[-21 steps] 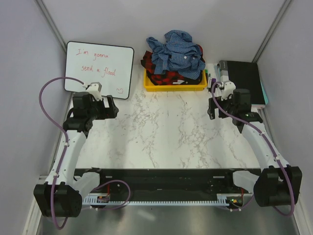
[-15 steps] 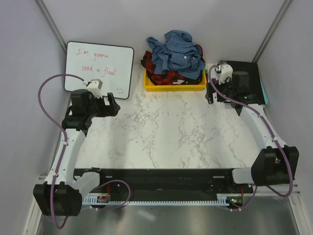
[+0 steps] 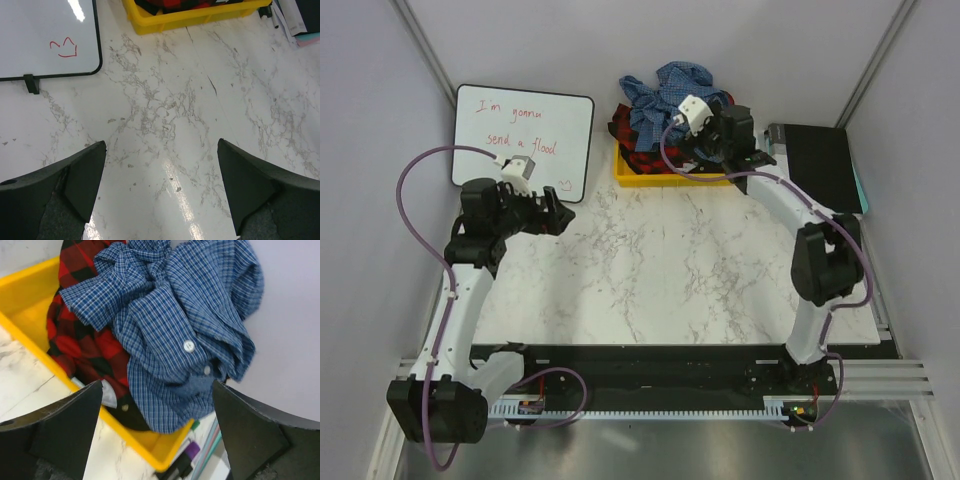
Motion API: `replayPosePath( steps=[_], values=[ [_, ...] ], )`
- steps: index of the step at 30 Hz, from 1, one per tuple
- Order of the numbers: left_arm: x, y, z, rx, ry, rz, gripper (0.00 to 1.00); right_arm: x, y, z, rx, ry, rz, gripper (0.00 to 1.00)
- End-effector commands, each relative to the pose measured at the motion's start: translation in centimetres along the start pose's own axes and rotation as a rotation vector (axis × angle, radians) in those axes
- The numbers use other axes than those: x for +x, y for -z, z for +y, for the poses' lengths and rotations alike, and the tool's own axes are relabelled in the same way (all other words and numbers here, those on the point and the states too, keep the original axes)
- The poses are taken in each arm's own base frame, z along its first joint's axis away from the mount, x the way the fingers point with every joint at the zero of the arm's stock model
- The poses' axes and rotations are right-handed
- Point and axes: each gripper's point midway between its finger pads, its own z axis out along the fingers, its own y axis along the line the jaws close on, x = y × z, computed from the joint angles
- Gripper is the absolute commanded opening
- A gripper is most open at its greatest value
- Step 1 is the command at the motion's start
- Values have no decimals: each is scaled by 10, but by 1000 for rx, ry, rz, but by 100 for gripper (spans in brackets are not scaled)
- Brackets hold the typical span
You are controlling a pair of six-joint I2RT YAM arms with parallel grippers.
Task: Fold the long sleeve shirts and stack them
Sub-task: Grab the shirt from the pile
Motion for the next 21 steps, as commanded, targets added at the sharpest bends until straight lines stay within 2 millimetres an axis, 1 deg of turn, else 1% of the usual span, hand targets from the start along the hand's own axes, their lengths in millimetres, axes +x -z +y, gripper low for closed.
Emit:
replayPosePath(
  steps=[1, 2, 3, 4, 5, 6, 7, 8, 10, 11, 12, 13, 14, 15, 16, 17, 18, 19, 21],
  values=[
    [-10, 0, -1, 15, -39, -34, 99, -22, -46, -28, 182, 158, -105, 98],
    [-9, 0, -1, 9, -41, -33, 99, -15, -63, -28, 196, 163, -102, 98],
    [-7, 1, 0, 4, -44, -29, 99, -19, -71, -35, 231, 186, -121, 98],
    [-7, 1, 1, 1, -45, -30, 100, -17, -79, -38, 259, 191, -126, 98],
    [-6, 2, 1, -2, -44, -27, 99, -10, -94, -43, 296, 195, -115, 98],
    [-5, 3, -1, 5, -44, -27, 99, -9, -101, -48, 324, 200, -127, 98],
    [-4, 4, -1, 4, -44, -26, 100, -26, -105, -60, 358, 208, -160, 98],
    [-3, 4, -1, 7, -45, -25, 99, -3, -124, -52, 342, 212, -124, 98],
    [-2, 5, 0, -5, -46, -26, 99, -1, -136, -58, 377, 215, -133, 98],
    [-2, 5, 1, -11, -45, -27, 99, -2, -145, -61, 395, 215, -146, 97],
    [1, 6, 2, -15, -44, -25, 100, -3, -148, -67, 420, 206, -146, 92],
    [2, 6, 2, -15, -44, -22, 99, -10, -149, -73, 445, 193, -167, 75],
    [2, 6, 2, -18, -45, -25, 100, -11, -150, -74, 441, 174, -162, 65],
    [1, 7, 3, -25, -49, -27, 100, -17, -148, -74, 426, 176, -175, 54],
    [1, 8, 4, -30, -55, -30, 99, -21, -146, -74, 424, 176, -181, 21],
    [0, 8, 4, -34, -58, -31, 99, -31, -137, -79, 432, 169, -199, 6],
    [-3, 9, 6, -46, -63, -39, 99, -38, -130, -83, 436, 167, -212, 0],
    [-5, 10, 6, -52, -67, -44, 100, -51, -115, -91, 453, 159, -227, 0],
    [-11, 12, 9, -72, -72, -56, 99, -73, -93, -104, 481, 103, -263, 0]
  ],
)
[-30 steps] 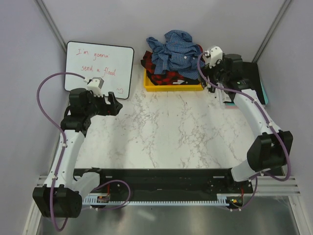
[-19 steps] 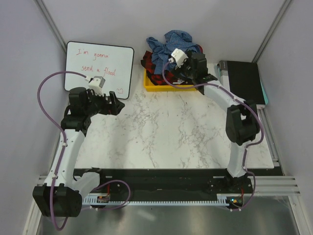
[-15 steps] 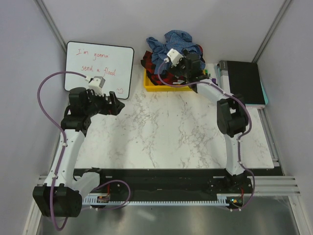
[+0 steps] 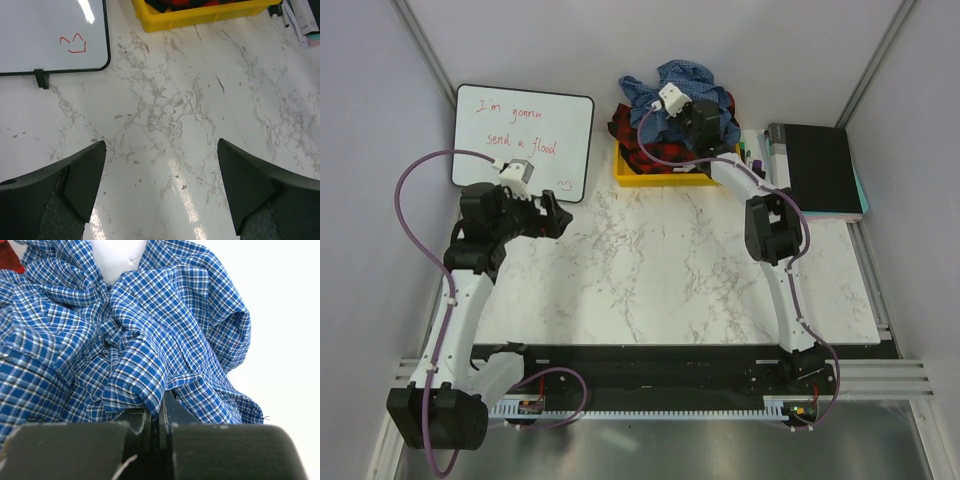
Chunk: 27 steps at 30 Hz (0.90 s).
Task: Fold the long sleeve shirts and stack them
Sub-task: Grab the shirt from the pile, then move the shirt to the center of the board
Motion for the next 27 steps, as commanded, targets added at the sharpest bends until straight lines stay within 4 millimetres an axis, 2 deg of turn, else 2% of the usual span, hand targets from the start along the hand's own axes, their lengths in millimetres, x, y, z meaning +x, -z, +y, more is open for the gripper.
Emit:
replayPosePath(
  steps=[1, 3, 4, 6, 7, 9, 10, 11, 12, 13, 14, 15, 17, 18, 20, 22, 26, 27],
  values=[
    [-18, 9, 5, -47, -59, -59, 99, -116, 54, -125, 216, -116, -197, 0],
    [-24, 13, 4, -51, -61, -78, 99, -143, 77, -147, 216, -172, -240, 0],
    [-27, 14, 3, -51, -61, -85, 99, -174, 101, -171, 232, -189, -292, 0],
    [-32, 17, 2, -59, -55, -100, 99, -197, 125, -189, 226, -233, -325, 0],
    [-33, 18, 2, -58, -53, -103, 99, -224, 152, -210, 233, -238, -378, 0],
    [-35, 20, 1, -59, -49, -111, 99, -239, 176, -220, 208, -269, -384, 0],
    [-37, 21, 0, -62, -48, -117, 99, -259, 201, -229, 177, -266, -415, 0],
    [-38, 23, 0, -64, -43, -120, 99, -265, 213, -233, 169, -278, -423, 0],
    [-40, 24, 0, -67, -40, -125, 99, -281, 238, -246, 173, -295, -454, 0],
    [-40, 25, -1, -66, -39, -128, 99, -279, 246, -242, 141, -298, -429, 0],
    [-41, 26, -1, -67, -37, -131, 99, -287, 258, -244, 131, -305, -448, 0],
    [-43, 27, -2, -65, -39, -138, 100, -294, 279, -250, 123, -323, -455, 0],
    [-42, 27, -2, -67, -34, -137, 99, -296, 297, -242, 61, -353, -442, 0],
    [-42, 27, -3, -65, -33, -138, 99, -301, 315, -244, 53, -365, -455, 0],
    [-41, 26, -4, -55, -32, -133, 99, -300, 331, -234, 3, -392, -443, 0],
    [-40, 26, -4, -52, -31, -131, 99, -292, 344, -216, -58, -418, -419, 0],
    [-37, 24, -6, -37, -33, -120, 99, -265, 355, -160, -224, -465, -349, 0],
    [-36, 23, -6, -35, -31, -116, 99, -250, 357, -137, -281, -466, -314, 0]
  ],
)
